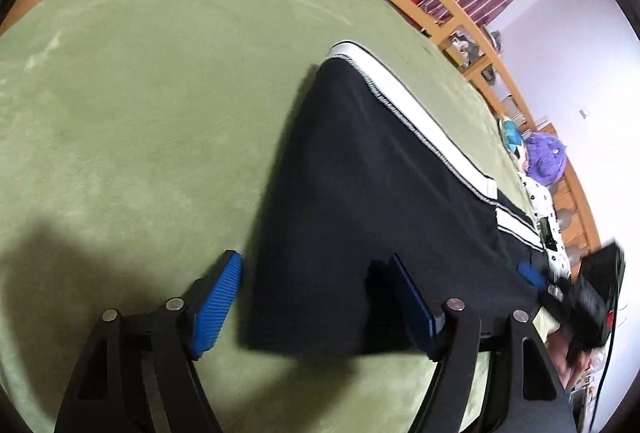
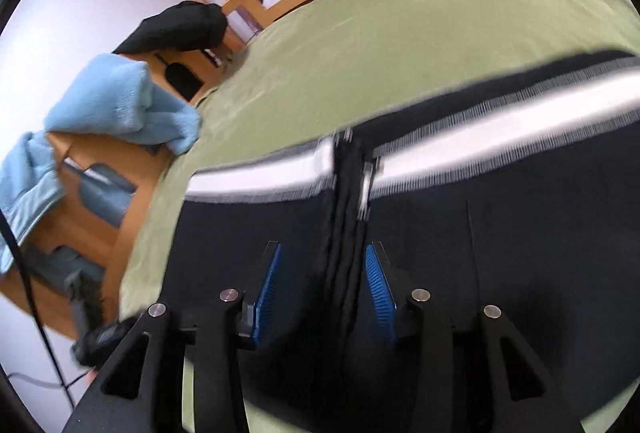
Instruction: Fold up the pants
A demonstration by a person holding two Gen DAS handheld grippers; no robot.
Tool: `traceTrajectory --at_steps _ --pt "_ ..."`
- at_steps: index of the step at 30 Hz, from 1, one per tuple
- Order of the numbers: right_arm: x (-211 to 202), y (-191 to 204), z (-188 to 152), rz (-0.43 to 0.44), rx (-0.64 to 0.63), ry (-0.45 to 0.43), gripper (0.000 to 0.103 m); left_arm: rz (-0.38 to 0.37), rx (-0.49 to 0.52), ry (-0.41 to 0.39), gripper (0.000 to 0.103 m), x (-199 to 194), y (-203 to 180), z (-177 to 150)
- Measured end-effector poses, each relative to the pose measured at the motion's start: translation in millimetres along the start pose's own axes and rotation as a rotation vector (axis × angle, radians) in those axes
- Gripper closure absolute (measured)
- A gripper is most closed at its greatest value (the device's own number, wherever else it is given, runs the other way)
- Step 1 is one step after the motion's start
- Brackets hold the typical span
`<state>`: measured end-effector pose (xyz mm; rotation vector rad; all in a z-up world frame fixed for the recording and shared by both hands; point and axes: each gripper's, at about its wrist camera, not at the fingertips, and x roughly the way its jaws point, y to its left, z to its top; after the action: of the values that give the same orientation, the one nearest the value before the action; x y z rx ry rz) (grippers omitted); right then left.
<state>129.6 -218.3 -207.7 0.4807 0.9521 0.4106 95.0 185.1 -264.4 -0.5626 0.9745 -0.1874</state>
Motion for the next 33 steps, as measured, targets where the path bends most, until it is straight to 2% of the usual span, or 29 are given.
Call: traceTrajectory --at_steps 1,3,6,8,9,12,13,14,15,16,18,20,22,25,29,31,33 --pt "-0.9 2.3 -10.2 0.012 -0.018 0.019 0.056 -0.011 -0.002 0.001 0.03 1.9 -2.0 2.3" --pt "1.8 5.0 -25.1 -0.019 -0.057 0.052 0.055 -0.024 -0.01 0.007 0.03 4.1 -8.6 6.9" --pt "11.4 4.3 -39.6 -0.078 -0.116 0.049 0.057 -0.072 -0.009 -0.006 0.03 1.2 -13.2 7.8" --pt "13.2 5.5 -41.2 -0.091 -0.128 0.054 0.058 -0.094 -0.045 -0.017 0.03 2.5 -6.6 6.5" --pt "10.7 6.2 -39.9 -0.09 -0.113 0.052 0.058 -0.077 -0.072 0.005 0.031 8.3 -0.9 4.2" --pt "13.6 9.9 -37.4 -0.101 -0.104 0.06 0.058 -0.046 -0.075 0.005 0.033 11.1 -2.9 2.7" --pt "13.9 9.9 -37.0 -0.103 -0.096 0.059 0.058 -0.011 -0.09 0.01 0.039 10.7 -5.2 4.7" --pt "15.4 11.5 -37.6 -0.107 -0.088 0.057 0.057 0.007 -0.103 0.002 0.057 7.6 -6.3 6.7" --pt "16.7 13.0 -37.4 -0.113 -0.084 0.056 0.057 -0.005 -0.111 -0.012 0.076 2.5 -8.4 10.0" --pt "17.6 13.8 -36.8 -0.12 -0.087 0.059 0.057 -0.029 -0.109 -0.023 0.083 -2.7 -10.5 11.1" --pt "16.2 14.3 -36.3 -0.124 -0.095 0.06 0.057 -0.075 -0.097 -0.068 0.088 -24.6 -20.5 18.9" --pt "17.6 14.5 -31.9 -0.155 -0.122 0.058 0.056 -0.069 -0.072 -0.095 0.089 -41.4 -37.2 24.4" --pt "25.2 20.2 -26.6 -0.215 -0.172 0.057 0.051 -0.032 0.012 -0.141 0.089 -60.3 -73.4 29.3" --pt "16.0 15.1 -20.7 -0.199 -0.195 0.063 0.05 0.011 0.148 -0.191 0.089 -83.0 -132.5 32.7" --pt "-32.8 -13.1 -9.3 -0.198 -0.178 -0.025 0.05 0.013 0.309 -0.235 0.089 -111.1 -213.4 39.8" --pt "-63.3 -41.0 -5.0 -0.185 -0.149 -0.056 0.05 -0.005 0.395 -0.239 0.089 -116.7 -257.4 42.1" --pt "-89.9 -69.2 -2.8 -0.205 -0.12 -0.084 0.05 -0.024 0.502 -0.234 0.089 -110.4 -320.0 35.7"
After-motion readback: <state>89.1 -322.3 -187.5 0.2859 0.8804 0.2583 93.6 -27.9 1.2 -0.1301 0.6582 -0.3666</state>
